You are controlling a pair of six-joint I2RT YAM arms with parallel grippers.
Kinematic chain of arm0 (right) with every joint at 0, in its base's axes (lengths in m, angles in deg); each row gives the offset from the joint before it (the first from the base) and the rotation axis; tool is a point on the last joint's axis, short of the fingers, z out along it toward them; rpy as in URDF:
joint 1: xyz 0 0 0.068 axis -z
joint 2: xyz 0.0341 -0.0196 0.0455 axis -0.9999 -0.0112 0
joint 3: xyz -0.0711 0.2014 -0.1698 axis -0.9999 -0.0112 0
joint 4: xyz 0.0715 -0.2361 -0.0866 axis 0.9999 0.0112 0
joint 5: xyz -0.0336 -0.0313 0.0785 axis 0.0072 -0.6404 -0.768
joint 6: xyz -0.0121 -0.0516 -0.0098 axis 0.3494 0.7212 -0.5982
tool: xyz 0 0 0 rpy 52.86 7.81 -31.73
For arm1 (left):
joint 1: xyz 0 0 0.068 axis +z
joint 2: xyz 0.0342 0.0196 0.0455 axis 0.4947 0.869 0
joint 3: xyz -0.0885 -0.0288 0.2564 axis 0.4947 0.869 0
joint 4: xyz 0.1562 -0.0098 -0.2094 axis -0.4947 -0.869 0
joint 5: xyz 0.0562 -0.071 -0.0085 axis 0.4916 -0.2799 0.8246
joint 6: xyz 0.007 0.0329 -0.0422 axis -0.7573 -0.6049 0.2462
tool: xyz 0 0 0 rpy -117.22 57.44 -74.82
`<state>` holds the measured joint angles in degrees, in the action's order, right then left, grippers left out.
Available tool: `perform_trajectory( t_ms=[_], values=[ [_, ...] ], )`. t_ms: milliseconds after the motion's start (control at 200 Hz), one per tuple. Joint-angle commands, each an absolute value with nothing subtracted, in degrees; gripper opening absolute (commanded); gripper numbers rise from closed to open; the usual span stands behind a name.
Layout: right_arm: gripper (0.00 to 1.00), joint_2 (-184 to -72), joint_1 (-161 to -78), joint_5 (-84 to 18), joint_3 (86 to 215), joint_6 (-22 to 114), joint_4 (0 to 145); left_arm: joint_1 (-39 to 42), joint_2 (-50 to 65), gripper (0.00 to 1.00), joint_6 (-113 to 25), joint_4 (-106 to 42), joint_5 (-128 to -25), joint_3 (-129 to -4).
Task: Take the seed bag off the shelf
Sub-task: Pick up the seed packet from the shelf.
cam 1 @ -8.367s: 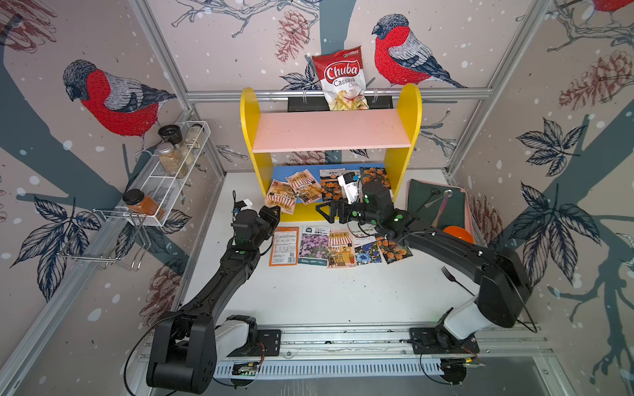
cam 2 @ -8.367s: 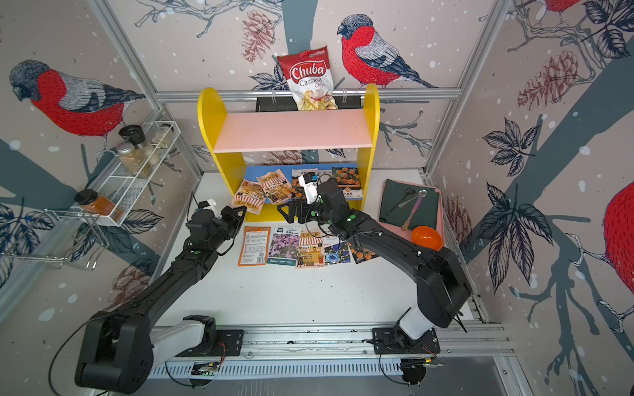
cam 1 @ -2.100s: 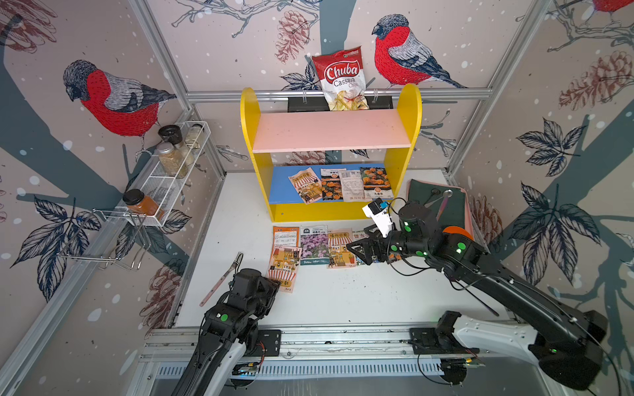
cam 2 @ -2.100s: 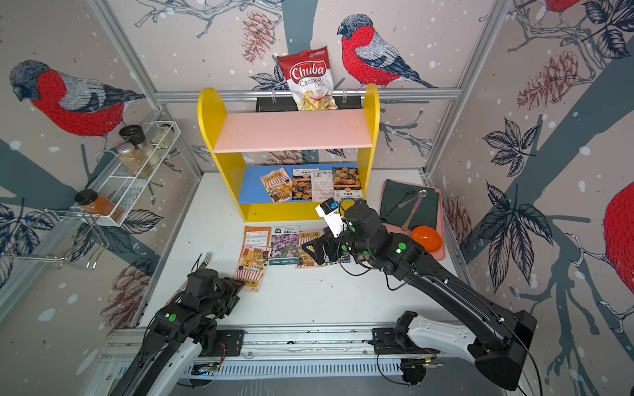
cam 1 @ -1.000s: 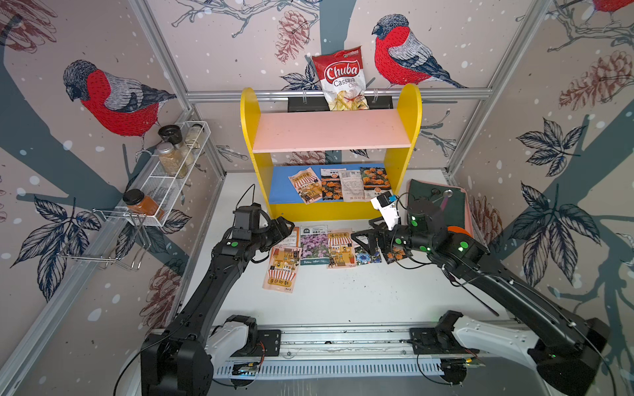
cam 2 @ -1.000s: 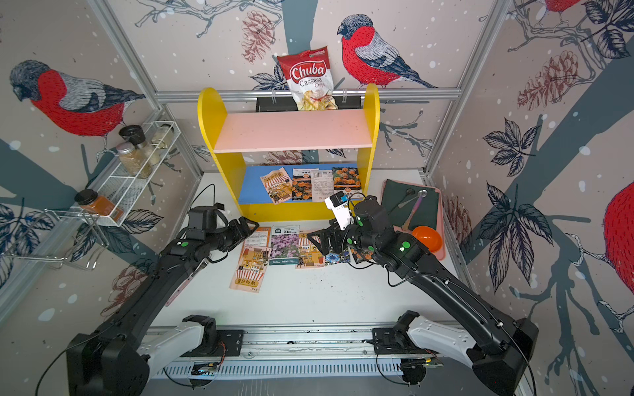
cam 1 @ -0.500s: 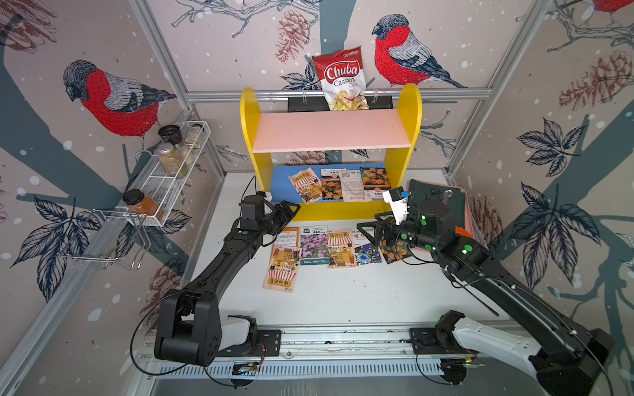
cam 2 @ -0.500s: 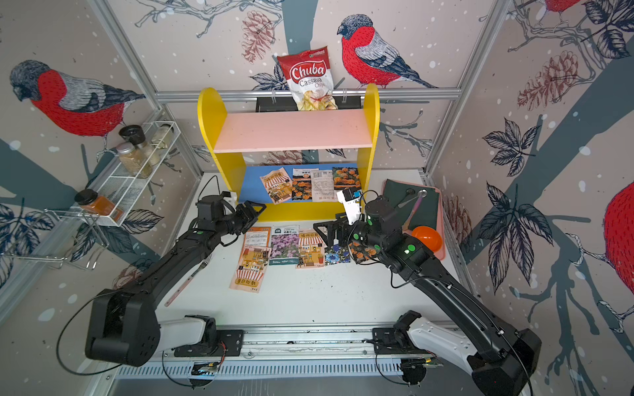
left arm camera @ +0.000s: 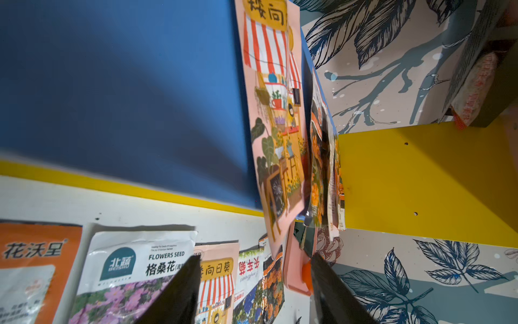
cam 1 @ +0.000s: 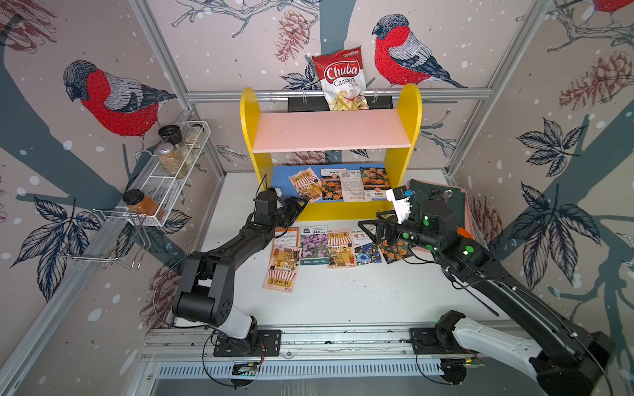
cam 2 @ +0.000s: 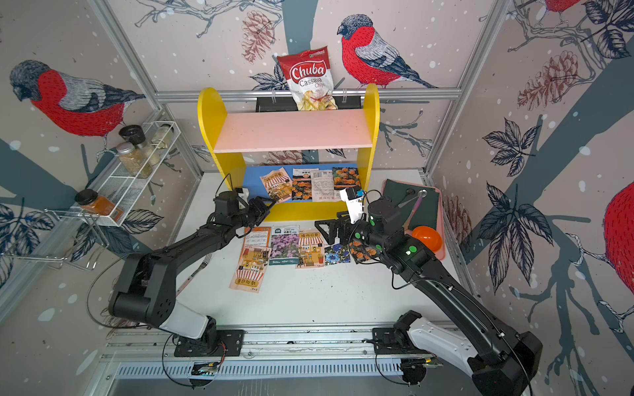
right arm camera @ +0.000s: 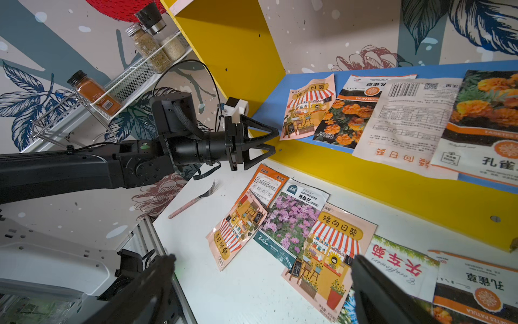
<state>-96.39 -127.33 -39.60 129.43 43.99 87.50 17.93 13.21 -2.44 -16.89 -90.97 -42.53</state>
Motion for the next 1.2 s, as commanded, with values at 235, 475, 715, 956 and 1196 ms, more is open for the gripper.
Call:
perform_trajectory(
  t_ms=[235, 475, 715, 956, 1196],
  values=[
    [1.00, -95.44, -126.45, -39.97, 128.90, 43.88, 86.69, 17.30, 18.27, 0.51, 1.07, -5.12, -92.07, -44.39],
    [1.00, -95.66, -126.11, -40.02, 128.99, 44.01, 87.01, 16.72, 20.26, 0.37, 2.87, -2.74, -93.23, -45.02],
    [1.00, -95.49, -125.96, -40.02, 128.81, 43.94, 87.04, 16.44, 20.71, 0.28, 2.70, -3.50, -92.73, -45.62],
    [1.00, -95.21, -125.83, -40.01, 128.59, 44.02, 87.26, 16.39, 20.69, 0.25, 2.88, -3.32, -92.64, -45.82],
    [1.00, -95.11, -125.74, -40.11, 127.97, 43.68, 86.89, 16.38, 19.81, 0.09, 2.63, -3.92, -92.05, -46.01]
  ],
)
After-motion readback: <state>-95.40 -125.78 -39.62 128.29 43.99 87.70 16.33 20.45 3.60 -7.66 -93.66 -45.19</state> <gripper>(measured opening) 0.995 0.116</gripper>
